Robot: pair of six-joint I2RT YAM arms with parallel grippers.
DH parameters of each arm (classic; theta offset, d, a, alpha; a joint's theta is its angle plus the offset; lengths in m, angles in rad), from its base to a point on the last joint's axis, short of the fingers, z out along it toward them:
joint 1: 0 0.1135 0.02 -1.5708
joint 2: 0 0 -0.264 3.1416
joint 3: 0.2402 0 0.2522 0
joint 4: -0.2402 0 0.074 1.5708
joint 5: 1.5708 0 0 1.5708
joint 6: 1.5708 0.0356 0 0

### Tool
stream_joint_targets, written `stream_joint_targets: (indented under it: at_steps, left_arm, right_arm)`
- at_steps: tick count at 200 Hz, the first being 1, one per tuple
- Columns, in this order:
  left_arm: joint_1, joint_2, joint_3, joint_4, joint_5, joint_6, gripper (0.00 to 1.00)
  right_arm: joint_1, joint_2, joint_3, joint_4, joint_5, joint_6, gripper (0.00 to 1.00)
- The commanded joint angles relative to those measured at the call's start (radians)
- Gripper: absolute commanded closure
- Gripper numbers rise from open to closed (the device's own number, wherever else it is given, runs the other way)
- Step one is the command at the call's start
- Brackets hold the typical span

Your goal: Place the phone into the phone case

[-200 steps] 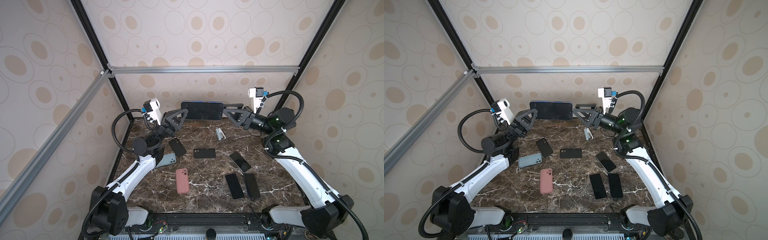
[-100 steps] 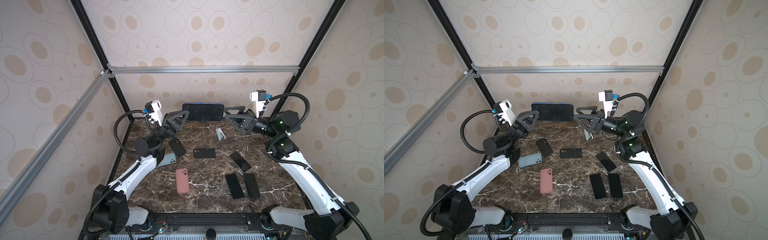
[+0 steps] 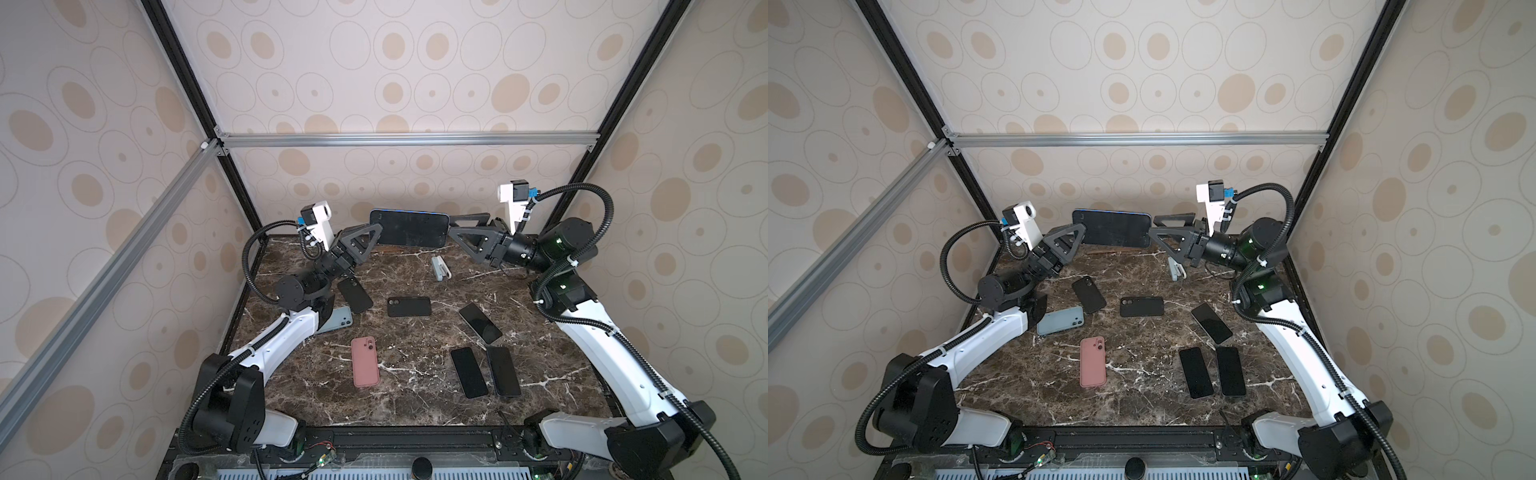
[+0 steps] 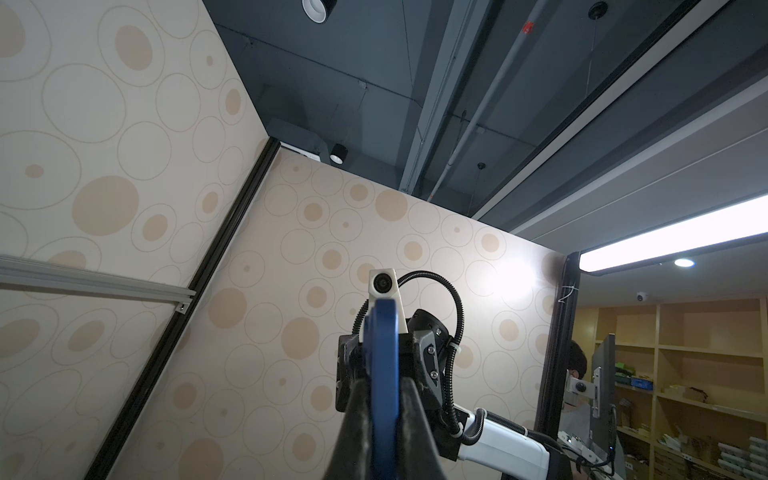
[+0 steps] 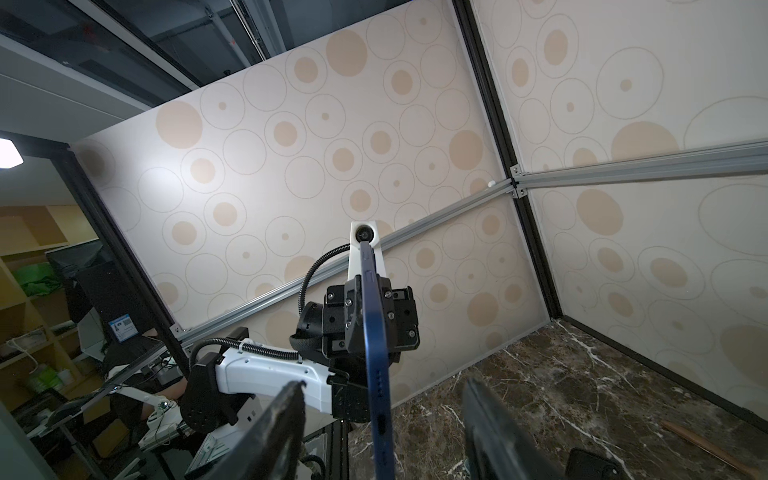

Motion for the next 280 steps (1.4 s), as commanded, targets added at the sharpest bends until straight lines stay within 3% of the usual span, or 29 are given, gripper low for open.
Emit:
stream_joint_targets:
  at_steps: [1, 49, 81, 107, 144, 170, 176, 189, 214, 239, 264, 280]
  left_arm:
    - [0.004, -0.017, 0.036, 0.063, -0.009, -0.033, 1.00]
    - [0.004, -0.026, 0.031, 0.049, -0.020, -0.027, 1.00]
    - [0.004, -0.024, 0.038, 0.048, -0.020, -0.025, 1.00]
    - [0.004, -0.023, 0.039, 0.053, -0.021, -0.027, 1.00]
    - [0.004, -0.023, 0.046, 0.045, -0.021, -0.021, 1.00]
    - [0.005, -0.031, 0.041, 0.028, -0.029, 0.011, 1.00]
    - [0.005, -0.038, 0.038, 0.009, -0.033, 0.027, 0.90]
    - [0.007, -0.059, 0.028, -0.057, -0.048, 0.084, 0.60]
    - [0.011, -0.129, -0.027, -0.250, -0.146, 0.251, 0.40]
    - [0.017, -0.196, -0.052, -0.550, -0.282, 0.456, 0.37]
    - [0.017, -0.219, 0.000, -0.963, -0.520, 0.687, 0.37]
    - [0.023, -0.203, 0.017, -1.121, -0.651, 0.792, 0.38]
  right_arm:
    - [0.019, 0.016, 0.060, 0.027, -0.056, 0.010, 0.43]
    - [0.062, 0.047, 0.084, -0.004, -0.077, -0.016, 0.53]
    - [0.083, 0.061, 0.084, 0.008, -0.089, -0.017, 0.70]
    - [0.086, 0.058, 0.080, 0.003, -0.080, -0.028, 0.73]
    - [0.086, 0.058, 0.086, -0.012, -0.069, -0.041, 1.00]
    - [0.085, 0.040, 0.084, -0.056, -0.025, -0.076, 1.00]
    - [0.085, 0.033, 0.084, -0.075, -0.008, -0.092, 1.00]
    - [0.085, 0.018, 0.084, -0.131, 0.035, -0.132, 1.00]
    - [0.080, -0.010, 0.083, -0.239, 0.133, -0.200, 1.00]
    - [0.070, -0.030, 0.089, -0.358, 0.258, -0.259, 1.00]
    - [0.062, -0.005, 0.158, -0.598, 0.444, -0.316, 1.00]
    - [0.057, 0.030, 0.212, -0.747, 0.556, -0.320, 1.00]
